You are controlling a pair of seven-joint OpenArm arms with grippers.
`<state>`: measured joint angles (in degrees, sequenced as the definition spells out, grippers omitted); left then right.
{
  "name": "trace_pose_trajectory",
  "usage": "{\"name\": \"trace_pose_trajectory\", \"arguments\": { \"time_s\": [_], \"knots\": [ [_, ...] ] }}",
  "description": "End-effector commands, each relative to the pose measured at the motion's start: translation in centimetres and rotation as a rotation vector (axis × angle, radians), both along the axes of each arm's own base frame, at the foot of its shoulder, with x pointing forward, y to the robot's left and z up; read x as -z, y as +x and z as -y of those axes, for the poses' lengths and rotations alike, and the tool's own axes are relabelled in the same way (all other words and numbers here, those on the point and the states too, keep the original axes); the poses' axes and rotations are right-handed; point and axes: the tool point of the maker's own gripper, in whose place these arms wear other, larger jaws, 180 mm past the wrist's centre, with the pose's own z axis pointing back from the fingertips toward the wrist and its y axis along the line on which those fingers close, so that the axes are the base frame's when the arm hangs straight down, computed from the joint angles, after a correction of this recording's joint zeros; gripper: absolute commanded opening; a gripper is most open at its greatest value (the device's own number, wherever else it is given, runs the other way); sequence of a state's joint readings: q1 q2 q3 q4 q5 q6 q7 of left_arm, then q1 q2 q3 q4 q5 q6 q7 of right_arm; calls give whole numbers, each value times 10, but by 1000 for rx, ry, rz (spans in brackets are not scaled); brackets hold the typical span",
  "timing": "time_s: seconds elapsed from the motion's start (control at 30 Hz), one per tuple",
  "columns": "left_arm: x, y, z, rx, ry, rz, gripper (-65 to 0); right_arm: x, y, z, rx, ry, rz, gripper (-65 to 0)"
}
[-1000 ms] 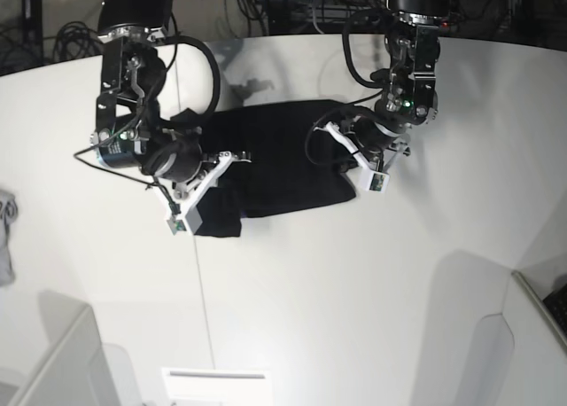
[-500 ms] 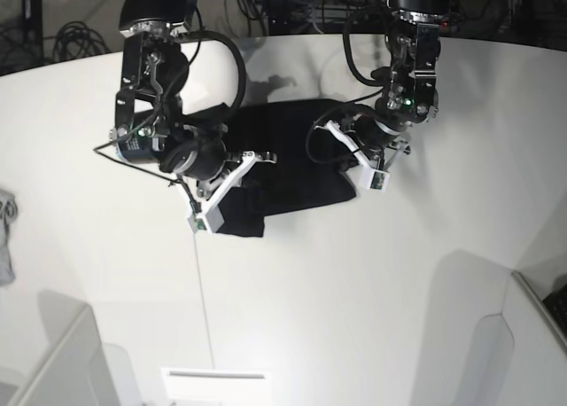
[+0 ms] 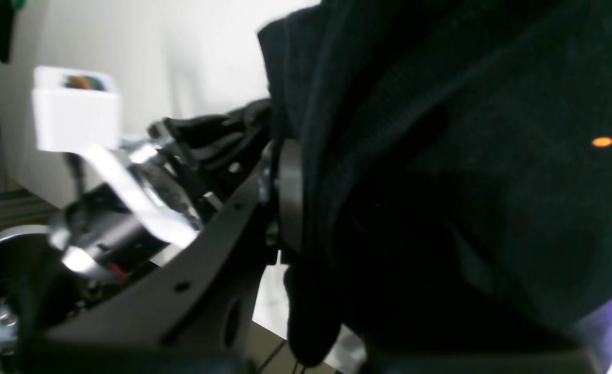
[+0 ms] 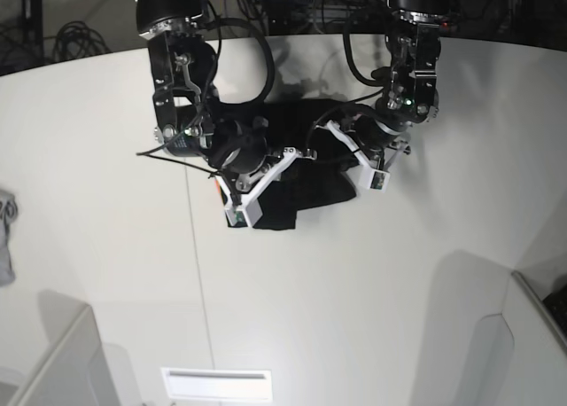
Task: Fold the T-shirt properly
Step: 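Fold the strip's end held by the right gripper over toward the left gripper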
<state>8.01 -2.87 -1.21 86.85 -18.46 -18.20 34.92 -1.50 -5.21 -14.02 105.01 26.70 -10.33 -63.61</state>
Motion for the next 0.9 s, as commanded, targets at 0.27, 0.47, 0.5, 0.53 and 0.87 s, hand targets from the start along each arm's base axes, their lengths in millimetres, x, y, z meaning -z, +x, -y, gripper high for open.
{"name": "trace_pose_trajectory", "arguments": {
  "time_s": [0.27,0.47,0.5,0.53,0.87],
  "knots": [
    [-4,2,0,5,6,9,-650,14,8,-10,8,9,1,-650],
    [-3,1,0,5,6,7,-650,22,8,-22,-19,-3,-3,-650],
    [-3,1,0,5,5,7,-650,23,8,-21,-6,-4,-12,-650],
    [-3,1,0,5,5,7,-650,24,8,-20,1,-4,-19,-650],
    [-1,-2,-1,3,2,-1,-650,36,12,-19,0,-25,-50,-650]
  ]
}}
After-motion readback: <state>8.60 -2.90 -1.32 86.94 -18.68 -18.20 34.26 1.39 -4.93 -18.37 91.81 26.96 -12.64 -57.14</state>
